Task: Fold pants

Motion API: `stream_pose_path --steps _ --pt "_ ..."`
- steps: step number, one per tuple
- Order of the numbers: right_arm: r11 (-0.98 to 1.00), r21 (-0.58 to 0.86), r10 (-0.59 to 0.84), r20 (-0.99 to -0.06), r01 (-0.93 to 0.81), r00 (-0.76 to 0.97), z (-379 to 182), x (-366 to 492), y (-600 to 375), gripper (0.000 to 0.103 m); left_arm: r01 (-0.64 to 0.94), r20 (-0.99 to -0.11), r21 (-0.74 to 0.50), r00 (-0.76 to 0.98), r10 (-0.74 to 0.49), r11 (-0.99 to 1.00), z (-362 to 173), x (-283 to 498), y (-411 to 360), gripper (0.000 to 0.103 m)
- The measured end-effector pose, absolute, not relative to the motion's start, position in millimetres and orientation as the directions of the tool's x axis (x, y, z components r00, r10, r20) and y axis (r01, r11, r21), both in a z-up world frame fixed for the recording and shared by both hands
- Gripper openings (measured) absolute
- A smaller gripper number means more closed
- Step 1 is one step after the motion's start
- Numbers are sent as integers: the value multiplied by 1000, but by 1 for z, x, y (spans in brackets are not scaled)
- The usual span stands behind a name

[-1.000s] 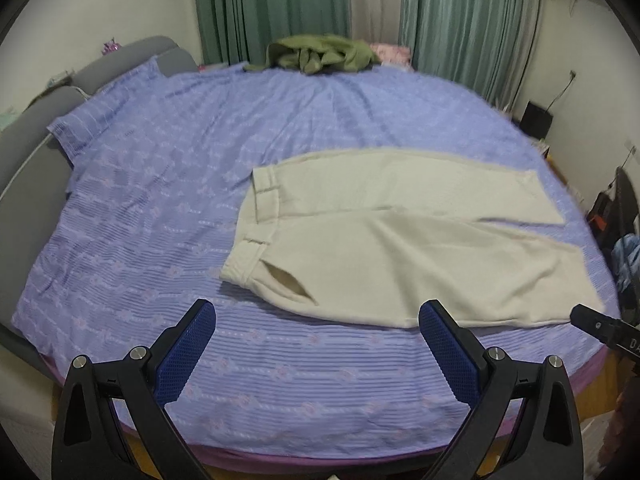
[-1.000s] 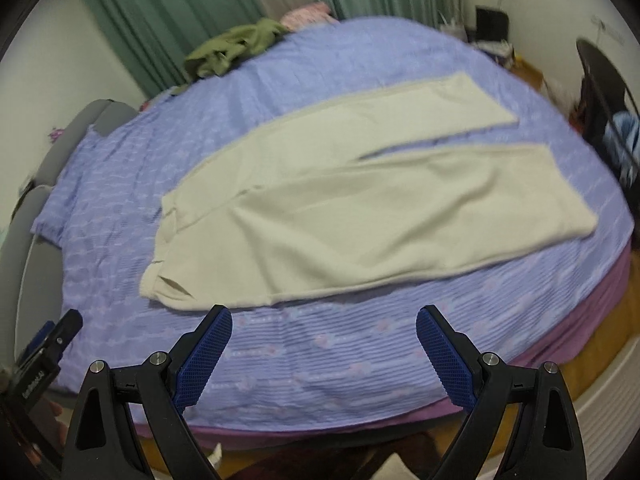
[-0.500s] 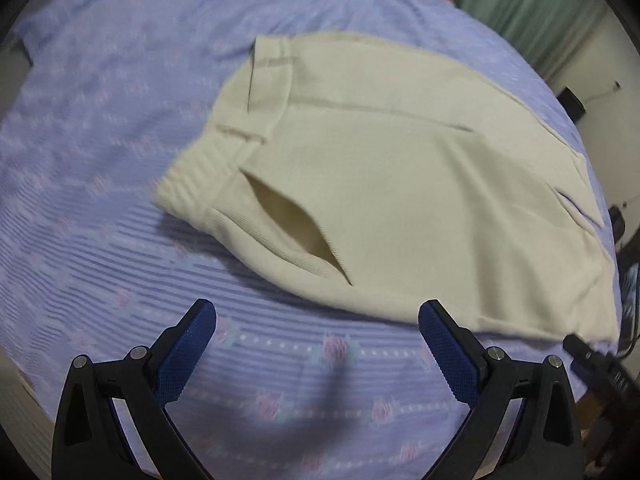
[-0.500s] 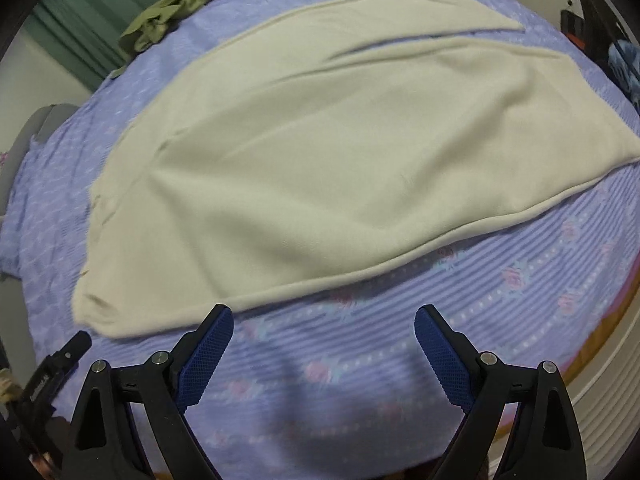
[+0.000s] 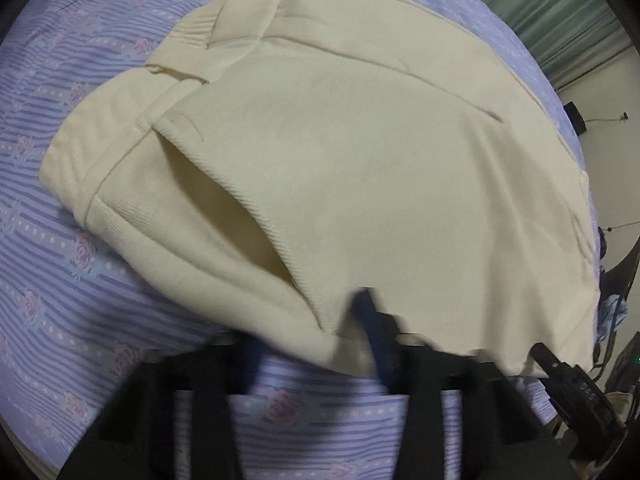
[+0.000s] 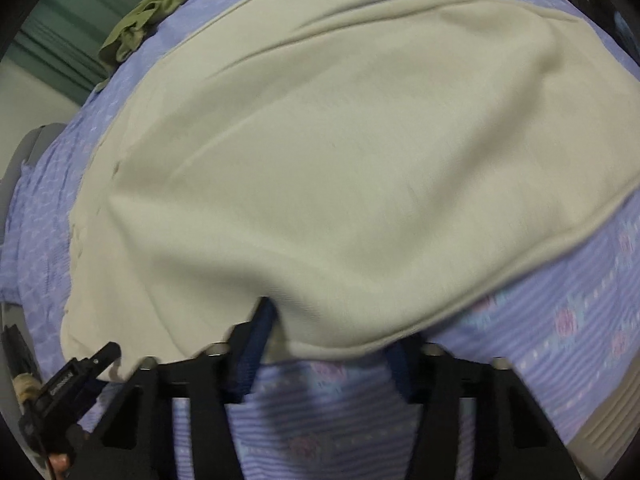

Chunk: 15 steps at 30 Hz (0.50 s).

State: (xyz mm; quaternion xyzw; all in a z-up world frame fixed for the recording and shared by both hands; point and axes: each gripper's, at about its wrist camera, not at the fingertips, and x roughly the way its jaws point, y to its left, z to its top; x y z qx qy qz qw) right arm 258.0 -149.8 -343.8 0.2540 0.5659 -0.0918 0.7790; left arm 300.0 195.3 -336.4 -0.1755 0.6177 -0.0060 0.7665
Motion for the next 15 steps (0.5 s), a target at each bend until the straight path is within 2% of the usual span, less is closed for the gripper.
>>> stream_pose_path --steps 1,2,4,10,15 --pt "855 296 149 -927 426 344 -342 262 -150 33 -214 -942 -284 241 -232 935 -334 299 196 18" --pt "858 295 147 -925 420 350 -338 266 -150 26 -212 -937 -298 251 -243 931 -328 298 195 16" --pt "871 290 142 -921 396 362 -325 271 -149 17 -192 -929 -301 278 -243 934 -313 294 193 12" --pt "903 305 113 -850 304 514 -242 284 -150 14 -130 -873 -300 437 -217 945 -240 291 187 10" --pt "918 312 81 -751 245 655 -190 335 -155 13 -75 -799 -320 557 -227 944 -198 347 185 10"
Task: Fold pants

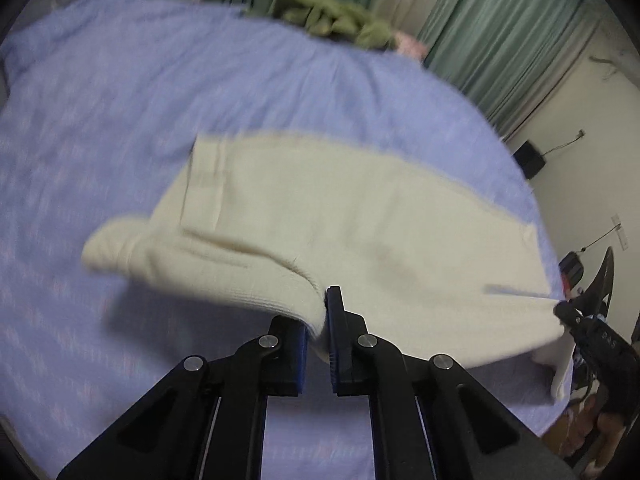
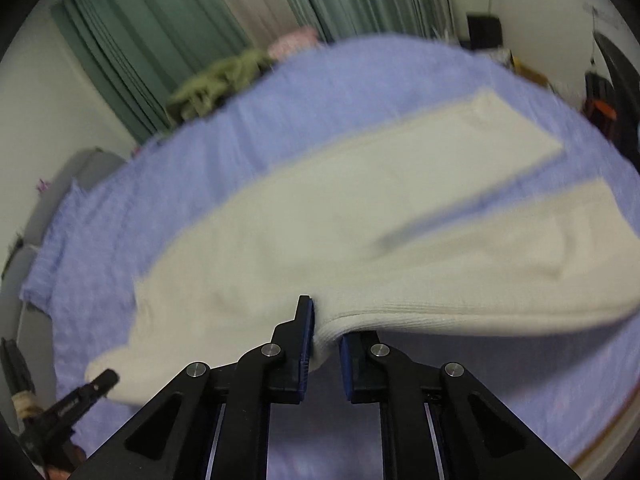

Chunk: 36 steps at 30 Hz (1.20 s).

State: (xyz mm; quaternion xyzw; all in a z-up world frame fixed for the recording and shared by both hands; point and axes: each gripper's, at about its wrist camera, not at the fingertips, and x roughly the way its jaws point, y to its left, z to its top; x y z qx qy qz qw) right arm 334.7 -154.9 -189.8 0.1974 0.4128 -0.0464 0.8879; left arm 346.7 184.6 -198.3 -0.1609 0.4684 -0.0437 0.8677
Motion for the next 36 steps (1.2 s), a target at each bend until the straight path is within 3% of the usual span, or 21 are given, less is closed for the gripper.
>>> stream_pose_path --steps 4,9,18,21,24,25,26,27,28,29,30,36 --pt "930 307 77 -701 203 709 -177 393 -163 13 -41 -762 -287 615 -202 957 -185 415 186 10" --pt "943 288 89 -699 166 710 -183 468 -161 13 -20 -779 -220 605 -163 975 -199 496 189 10" --pt "989 132 71 -812 64 580 -245 560 -143 13 -46 -861 -149 497 -107 988 -269 582 193 11" --pt "985 145 72 -831 91 552 -259 577 -147 13 -48 -873 -131 479 -92 990 -280 593 189 14" --pt "977 176 90 -858 124 506 -268 589 -153 18 -71 -895 -133 438 -88 989 -288 605 188 16" --pt "977 175 93 -866 123 492 -270 592 -152 24 -85 -902 -131 424 -83 988 -289 607 187 18" --pt "976 186 109 -872 116 478 -270 593 -151 35 -104 -905 -139 418 -83 985 -285 606 188 20" --pt "973 206 134 -867 101 480 -266 590 -148 41 -112 -900 -153 425 -92 982 -281 605 188 37" --pt "972 218 150 -858 84 491 -263 587 -146 53 -113 -886 -166 453 -98 980 -271 598 187 70" --pt "971 231 169 -843 60 511 -254 580 -142 62 -114 -864 -161 496 -84 980 -259 591 187 82" --pt "969 244 184 -829 45 527 -243 571 -139 64 -111 -840 -150 538 -67 982 -246 584 186 86" --pt "970 242 202 -753 -22 626 -183 502 -135 65 63 -769 -110 628 -125 992 -173 515 160 87"
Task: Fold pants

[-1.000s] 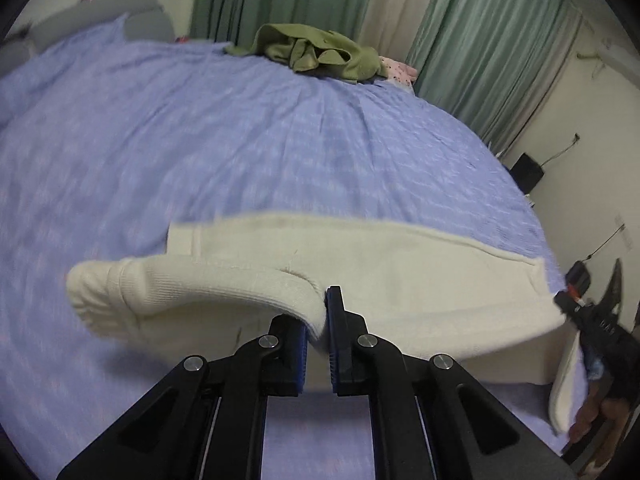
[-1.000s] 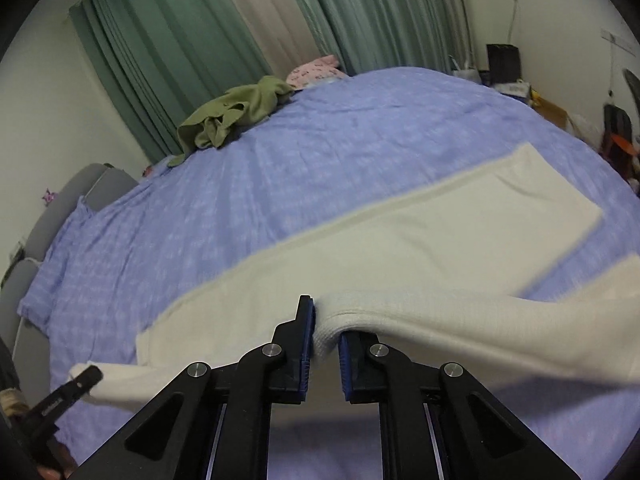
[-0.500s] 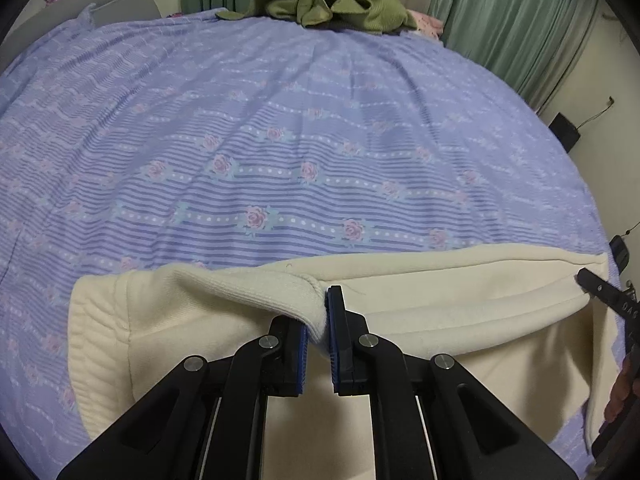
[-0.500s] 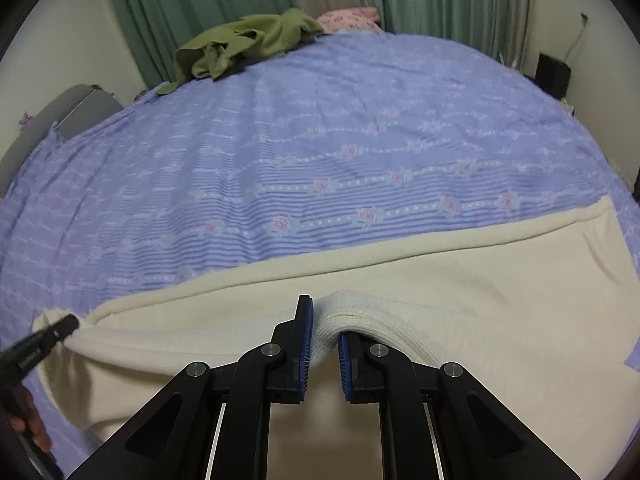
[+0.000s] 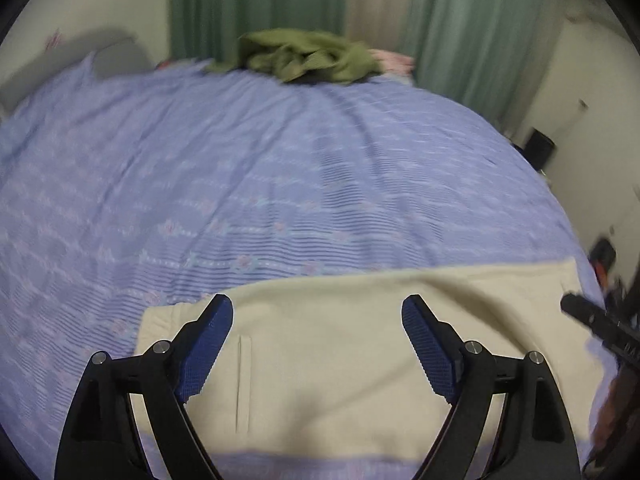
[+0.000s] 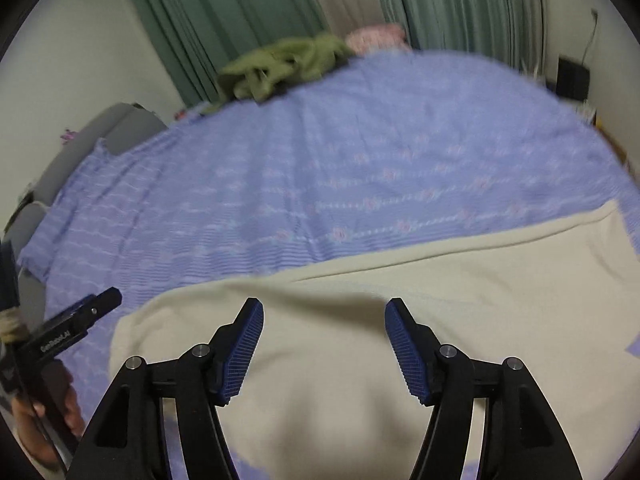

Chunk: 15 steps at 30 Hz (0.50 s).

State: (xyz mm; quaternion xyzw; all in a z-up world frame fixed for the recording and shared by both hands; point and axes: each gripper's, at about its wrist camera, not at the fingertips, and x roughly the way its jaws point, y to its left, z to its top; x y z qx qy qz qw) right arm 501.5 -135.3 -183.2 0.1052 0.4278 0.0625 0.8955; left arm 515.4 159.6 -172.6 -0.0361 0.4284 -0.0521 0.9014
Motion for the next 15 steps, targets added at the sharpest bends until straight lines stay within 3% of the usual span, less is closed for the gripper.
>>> stream_pose_path --steps 4,9,15 --pt "985 160 156 -721 -57 675 -135 425 -139 65 176 -744 -67 647 -167 982 -135 458 133 88" --pt "993 109 107 -712 -40 694 -81 339 -154 74 292 -718 -32 659 -225 956 -87 377 93 96" --pt "996 81 28 -712 43 701 -41 257 -193 76 364 -729 -81 613 -305 928 -55 313 43 97"
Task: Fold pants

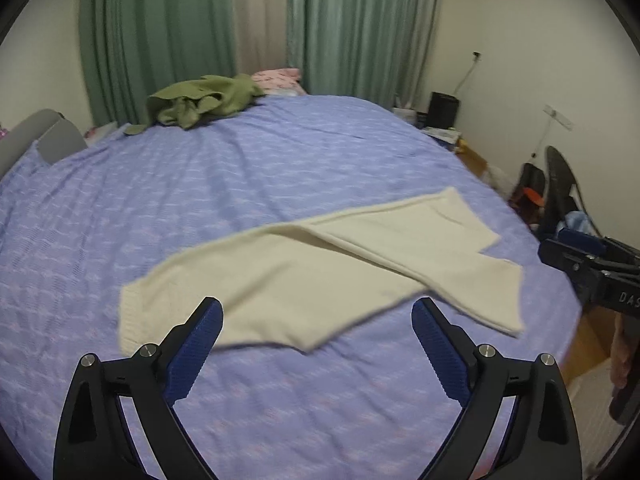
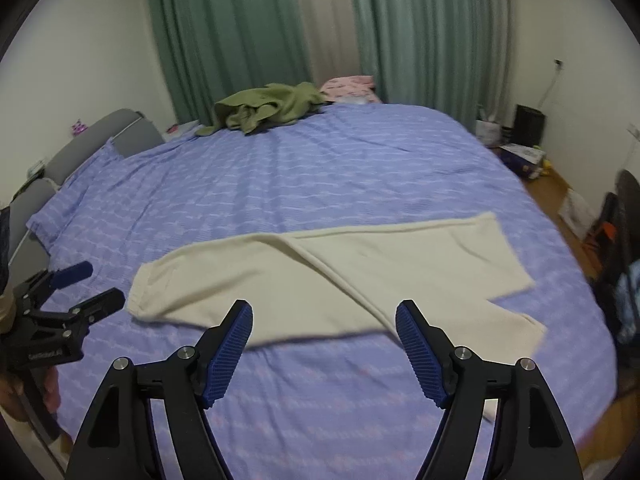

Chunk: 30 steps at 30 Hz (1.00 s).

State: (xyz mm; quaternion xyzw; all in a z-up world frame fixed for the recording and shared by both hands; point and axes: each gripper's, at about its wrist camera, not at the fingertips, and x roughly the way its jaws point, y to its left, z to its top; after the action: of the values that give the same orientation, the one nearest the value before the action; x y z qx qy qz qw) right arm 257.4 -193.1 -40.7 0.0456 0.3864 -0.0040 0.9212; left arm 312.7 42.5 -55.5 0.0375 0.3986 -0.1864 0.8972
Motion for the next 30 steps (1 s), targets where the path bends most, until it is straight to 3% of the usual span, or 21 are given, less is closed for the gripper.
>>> stream_pose_path --steps 8,15,20,30 --pt "995 97 49 -714 30 698 -37 206 -266 76 312 -706 -69 655 -267 947 -35 264 -44 98" --pt "980 159 198 -735 -118 648 -48 198 -351 76 148 -722 -82 673 -161 986 -41 229 -127 98" --pt "967 132 239 -771 -219 591 -66 198 -389 76 39 -755 -71 650 -80 997 -64 212 -173 98" --pt "954 109 238 -842 -280 483 -135 206 -416 76 22 -847 4 532 -8 1000 -127 219 -223 98"
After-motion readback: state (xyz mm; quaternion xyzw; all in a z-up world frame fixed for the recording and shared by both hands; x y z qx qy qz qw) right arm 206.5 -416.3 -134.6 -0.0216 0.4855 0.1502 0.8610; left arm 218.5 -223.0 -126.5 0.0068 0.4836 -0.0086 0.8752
